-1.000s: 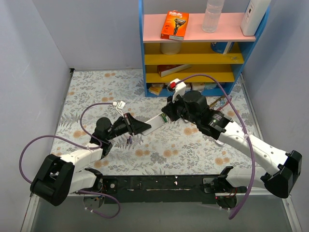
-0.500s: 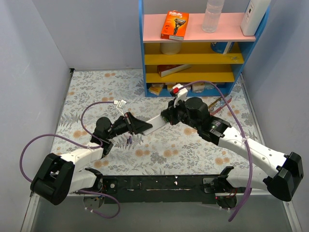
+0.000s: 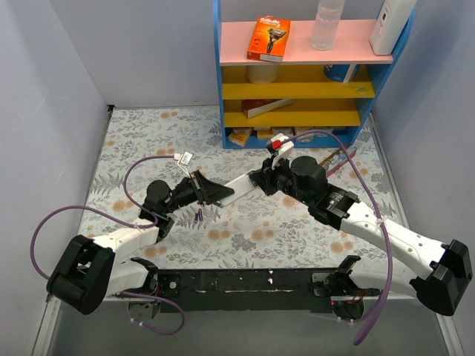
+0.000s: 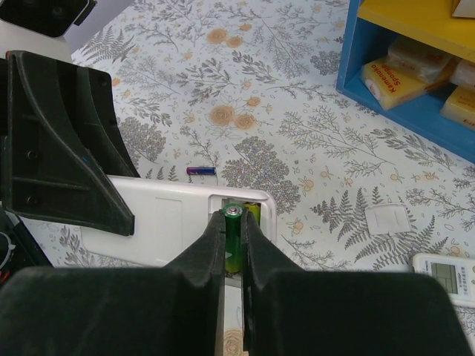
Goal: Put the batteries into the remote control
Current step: Load the battery into the remote control.
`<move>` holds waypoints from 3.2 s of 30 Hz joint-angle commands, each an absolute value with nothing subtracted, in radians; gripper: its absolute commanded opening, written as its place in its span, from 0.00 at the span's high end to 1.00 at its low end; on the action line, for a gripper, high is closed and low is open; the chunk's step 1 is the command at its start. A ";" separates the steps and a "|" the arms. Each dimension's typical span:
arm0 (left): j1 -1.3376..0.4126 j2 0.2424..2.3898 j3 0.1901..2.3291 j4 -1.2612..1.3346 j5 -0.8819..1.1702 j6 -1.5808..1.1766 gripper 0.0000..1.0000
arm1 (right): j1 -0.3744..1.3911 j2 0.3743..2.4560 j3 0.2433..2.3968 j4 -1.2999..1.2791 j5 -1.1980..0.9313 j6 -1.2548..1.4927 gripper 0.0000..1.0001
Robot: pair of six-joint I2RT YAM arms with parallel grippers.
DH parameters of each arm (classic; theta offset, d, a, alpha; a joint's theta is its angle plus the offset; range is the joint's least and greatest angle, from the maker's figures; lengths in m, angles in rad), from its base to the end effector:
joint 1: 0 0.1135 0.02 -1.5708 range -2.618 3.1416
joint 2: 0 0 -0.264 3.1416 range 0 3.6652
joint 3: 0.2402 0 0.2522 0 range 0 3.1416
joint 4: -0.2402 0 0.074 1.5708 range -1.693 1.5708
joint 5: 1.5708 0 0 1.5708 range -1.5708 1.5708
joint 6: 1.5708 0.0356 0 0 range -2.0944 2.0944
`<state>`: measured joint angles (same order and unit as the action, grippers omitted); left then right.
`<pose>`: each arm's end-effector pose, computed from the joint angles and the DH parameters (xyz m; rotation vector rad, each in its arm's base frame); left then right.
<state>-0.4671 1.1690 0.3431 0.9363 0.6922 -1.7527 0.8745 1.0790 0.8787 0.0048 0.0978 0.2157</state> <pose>0.1931 -0.1228 0.2282 -0.5111 1.9224 -2.1418 0.1660 0.1932 0.3350 -0.5189 1.7439 0.6982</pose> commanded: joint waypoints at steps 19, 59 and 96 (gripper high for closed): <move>-0.485 1.166 0.362 1.009 0.713 -1.773 1.00 | 0.873 1.088 1.014 -0.087 0.094 0.132 0.61; -0.485 1.083 0.511 0.647 0.857 -1.574 1.00 | 0.808 1.138 1.253 -0.591 -0.403 -0.686 0.58; -0.485 1.062 0.522 0.683 0.845 -1.591 1.00 | 0.753 1.221 1.218 -0.630 -0.485 -0.692 0.85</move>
<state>-0.4812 1.1107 0.4873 0.6086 0.8539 -1.5784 0.7547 1.2118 1.2442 -0.5999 -0.4599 -0.6872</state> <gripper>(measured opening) 0.193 0.179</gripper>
